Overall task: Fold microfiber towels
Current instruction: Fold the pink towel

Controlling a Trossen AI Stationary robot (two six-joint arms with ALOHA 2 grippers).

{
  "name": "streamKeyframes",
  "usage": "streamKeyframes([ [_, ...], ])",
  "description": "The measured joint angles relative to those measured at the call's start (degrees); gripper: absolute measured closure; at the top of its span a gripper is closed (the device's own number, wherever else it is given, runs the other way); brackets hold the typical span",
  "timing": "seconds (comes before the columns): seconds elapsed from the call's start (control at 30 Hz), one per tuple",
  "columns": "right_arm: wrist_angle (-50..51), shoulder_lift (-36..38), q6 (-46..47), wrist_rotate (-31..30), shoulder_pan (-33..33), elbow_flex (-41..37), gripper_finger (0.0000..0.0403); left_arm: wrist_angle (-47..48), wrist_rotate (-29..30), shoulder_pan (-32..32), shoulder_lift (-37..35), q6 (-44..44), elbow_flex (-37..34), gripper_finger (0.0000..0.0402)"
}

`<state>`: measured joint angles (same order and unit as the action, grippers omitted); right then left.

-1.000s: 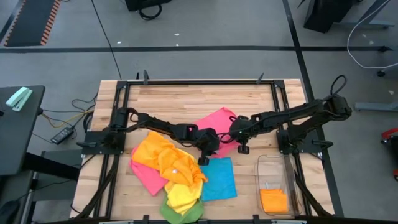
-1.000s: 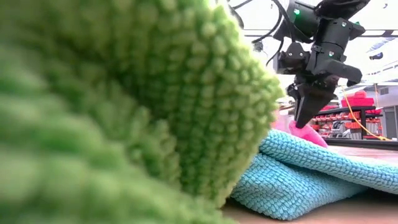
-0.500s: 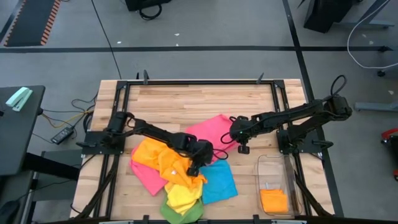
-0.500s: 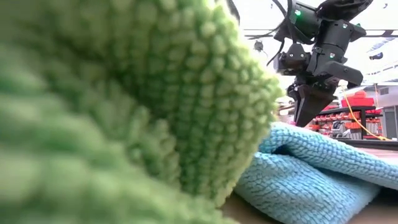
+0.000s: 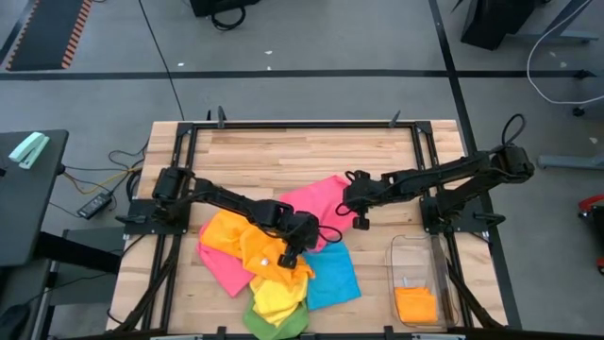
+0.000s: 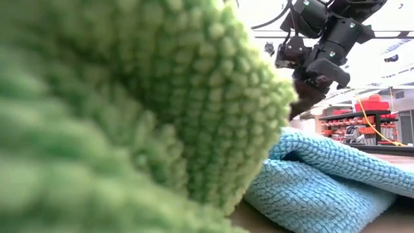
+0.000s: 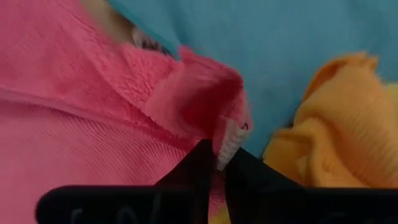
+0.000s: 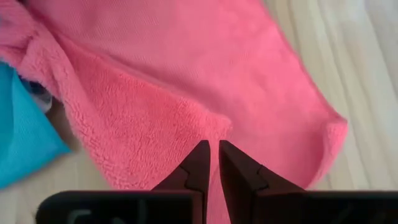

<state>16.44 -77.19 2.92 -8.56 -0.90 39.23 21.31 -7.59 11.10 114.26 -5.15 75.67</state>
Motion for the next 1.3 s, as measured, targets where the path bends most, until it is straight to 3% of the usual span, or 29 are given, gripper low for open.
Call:
streamKeyframes([
  [0.23, -17.45, 0.00, -3.83, 2.45, 0.01, -5.90, 0.0333, -1.43, 0.04, 0.42, 0.06, 1.16, -0.36, 0.0297],
  [0.4, -18.98, -0.02, -2.28, 2.54, 0.01, -6.80, 0.0295, -0.68, 0.03, 0.31, -0.80, -1.45, 0.59, 0.0236],
  [0.57, -18.62, -0.04, -0.98, 2.05, 0.14, -6.80, 0.0274, -0.76, -0.22, -0.45, -3.93, -3.21, 1.06, 0.0205],
  [0.8, -19.68, -4.74, 1.58, 1.99, 0.53, -6.87, 0.0272, 0.67, -1.34, -0.49, -2.87, -6.24, 0.86, 0.0216],
  [0.93, -19.77, -8.30, 1.69, 2.03, 0.92, -6.71, 0.0272, 1.95, 3.08, -1.42, -4.35, -7.59, 0.88, 0.0232],
  [1.17, -12.26, -8.62, 4.65, 4.02, 3.73, -5.49, 0.0272, 7.76, 3.95, -3.68, -7.42, -8.00, 0.93, 0.0254],
  [1.3, -7.77, -9.17, 4.75, 1.09, 6.14, -5.50, 0.0272, 9.62, 3.89, -4.15, -9.07, -7.94, 0.94, 0.0265],
])
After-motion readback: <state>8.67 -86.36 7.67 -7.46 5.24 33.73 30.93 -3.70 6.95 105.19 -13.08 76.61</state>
